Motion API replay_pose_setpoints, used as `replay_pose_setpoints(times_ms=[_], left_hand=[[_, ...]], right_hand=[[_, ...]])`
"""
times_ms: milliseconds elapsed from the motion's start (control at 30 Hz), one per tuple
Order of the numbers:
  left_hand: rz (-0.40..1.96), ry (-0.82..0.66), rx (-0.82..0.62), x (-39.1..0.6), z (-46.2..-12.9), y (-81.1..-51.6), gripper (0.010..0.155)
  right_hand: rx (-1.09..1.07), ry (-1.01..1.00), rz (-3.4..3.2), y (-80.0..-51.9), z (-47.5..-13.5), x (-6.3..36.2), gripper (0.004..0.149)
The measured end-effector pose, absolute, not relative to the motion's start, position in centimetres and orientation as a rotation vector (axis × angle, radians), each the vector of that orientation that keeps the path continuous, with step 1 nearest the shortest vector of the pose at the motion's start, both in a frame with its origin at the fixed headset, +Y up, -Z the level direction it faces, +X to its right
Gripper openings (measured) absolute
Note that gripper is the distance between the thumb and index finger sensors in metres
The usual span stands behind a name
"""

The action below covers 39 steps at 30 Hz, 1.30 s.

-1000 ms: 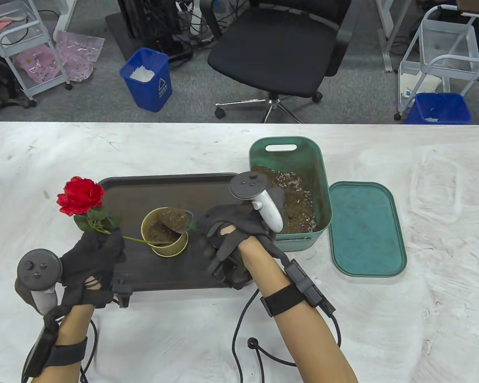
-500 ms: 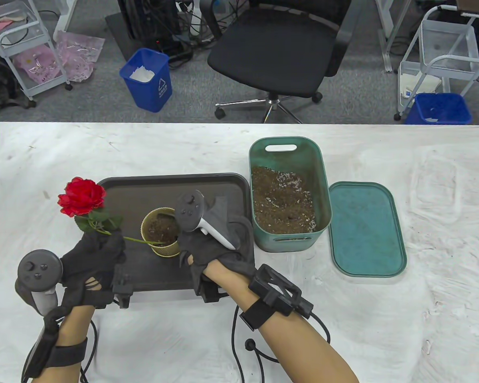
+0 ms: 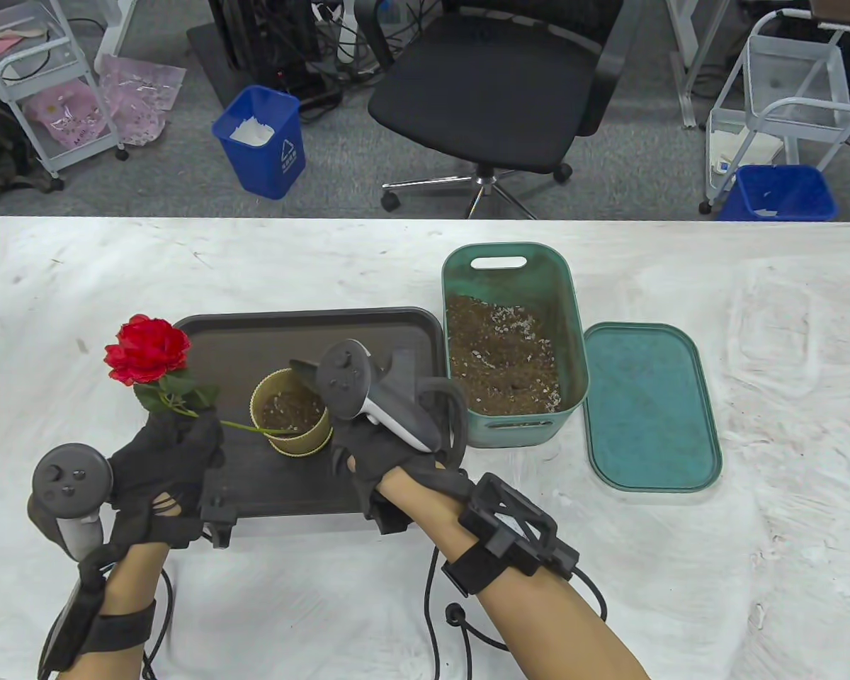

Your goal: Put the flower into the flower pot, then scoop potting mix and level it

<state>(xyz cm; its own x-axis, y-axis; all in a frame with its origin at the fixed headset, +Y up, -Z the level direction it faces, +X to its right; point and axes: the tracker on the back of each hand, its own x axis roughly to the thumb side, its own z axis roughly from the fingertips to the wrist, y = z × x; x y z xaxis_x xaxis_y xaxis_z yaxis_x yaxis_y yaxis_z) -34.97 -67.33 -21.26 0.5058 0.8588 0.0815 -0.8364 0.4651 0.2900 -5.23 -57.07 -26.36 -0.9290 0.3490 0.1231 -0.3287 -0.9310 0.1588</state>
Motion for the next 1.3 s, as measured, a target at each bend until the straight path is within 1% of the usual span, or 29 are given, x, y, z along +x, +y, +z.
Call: replay_pose_setpoints(times_ms=[100, 267, 367, 533, 733, 833, 933, 1033, 1300], left_hand=[[1.041, 0.079, 0.31, -35.0, -21.3, -67.3, 0.045], [1.039, 0.078, 0.311, -35.0, -21.3, -67.3, 0.045], [1.041, 0.078, 0.31, -35.0, -21.4, -67.3, 0.045], [1.04, 0.079, 0.309, -34.9, -21.4, -67.3, 0.045], [1.049, 0.089, 0.306, -35.1, -21.3, -67.3, 0.045], [1.045, 0.09, 0.309, -35.0, -21.2, -67.3, 0.045], [1.041, 0.085, 0.31, -35.1, -21.3, -67.3, 0.045], [1.036, 0.084, 0.311, -35.2, -21.3, -67.3, 0.045], [1.054, 0.101, 0.302, -35.5, -21.4, -67.5, 0.045]], right_hand=[[0.12, 0.117, 2.765, -55.3, -27.2, -2.8, 0.054], [-0.072, 0.035, 2.714, -53.2, -28.5, 1.9, 0.054], [-0.212, 0.007, 2.65, -52.5, -29.5, 5.4, 0.054], [-0.414, -0.007, 2.609, -52.5, -30.8, 9.8, 0.054], [-0.538, 0.091, 2.611, -54.1, -32.7, 12.5, 0.053], [-0.574, 0.215, 2.653, -56.0, -34.6, 13.1, 0.053], [-0.598, 0.323, 2.699, -57.4, -36.1, 13.1, 0.053], [-0.621, 0.442, 2.747, -59.2, -38.3, 12.8, 0.053], [-0.595, 0.571, 2.771, -62.8, -42.0, 10.8, 0.052]])
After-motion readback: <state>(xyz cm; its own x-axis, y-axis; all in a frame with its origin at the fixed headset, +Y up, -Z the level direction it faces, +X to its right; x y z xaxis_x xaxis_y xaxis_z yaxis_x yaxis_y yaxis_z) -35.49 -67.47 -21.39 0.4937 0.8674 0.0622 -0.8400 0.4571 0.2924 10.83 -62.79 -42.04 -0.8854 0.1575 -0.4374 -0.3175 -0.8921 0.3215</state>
